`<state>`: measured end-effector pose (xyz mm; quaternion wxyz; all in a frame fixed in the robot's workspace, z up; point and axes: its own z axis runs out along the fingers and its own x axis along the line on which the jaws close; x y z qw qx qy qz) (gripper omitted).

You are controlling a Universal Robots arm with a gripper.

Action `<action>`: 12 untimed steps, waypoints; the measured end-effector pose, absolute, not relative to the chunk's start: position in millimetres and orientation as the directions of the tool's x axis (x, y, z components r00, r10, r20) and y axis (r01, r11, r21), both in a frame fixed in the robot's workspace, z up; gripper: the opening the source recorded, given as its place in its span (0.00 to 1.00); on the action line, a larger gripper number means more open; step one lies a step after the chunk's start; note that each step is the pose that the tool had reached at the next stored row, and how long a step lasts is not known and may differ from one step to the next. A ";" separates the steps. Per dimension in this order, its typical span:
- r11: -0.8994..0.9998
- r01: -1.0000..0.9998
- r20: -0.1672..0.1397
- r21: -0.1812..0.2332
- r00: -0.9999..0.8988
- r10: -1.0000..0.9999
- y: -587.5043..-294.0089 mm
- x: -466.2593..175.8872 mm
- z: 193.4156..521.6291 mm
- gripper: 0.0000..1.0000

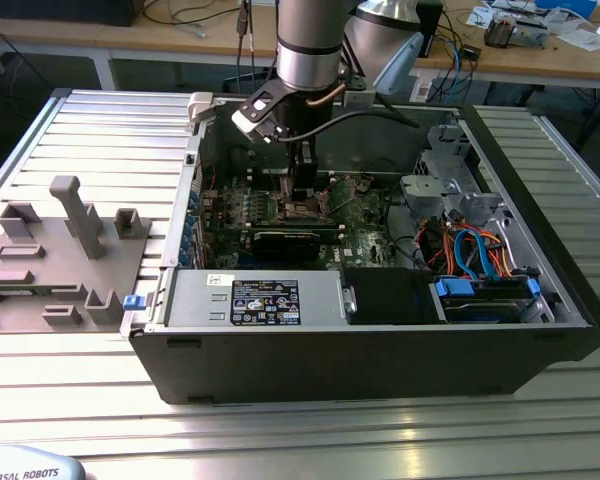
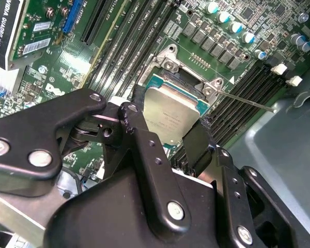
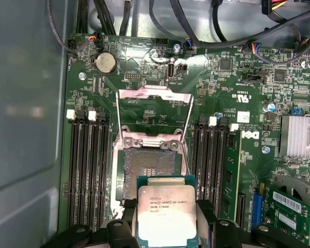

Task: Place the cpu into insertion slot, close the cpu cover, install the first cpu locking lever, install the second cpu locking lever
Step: 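Place the cpu into insertion slot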

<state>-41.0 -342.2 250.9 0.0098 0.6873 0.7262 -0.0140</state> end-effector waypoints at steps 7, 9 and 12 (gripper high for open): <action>0.055 0.998 -0.033 -0.007 -0.055 0.998 -342.2 -39.5 248.3 0.54; 0.055 0.998 -0.033 -0.007 -0.055 0.998 -342.2 -39.2 247.7 0.54; 0.055 0.998 -0.033 -0.007 -0.055 0.998 -342.2 -38.8 246.7 0.54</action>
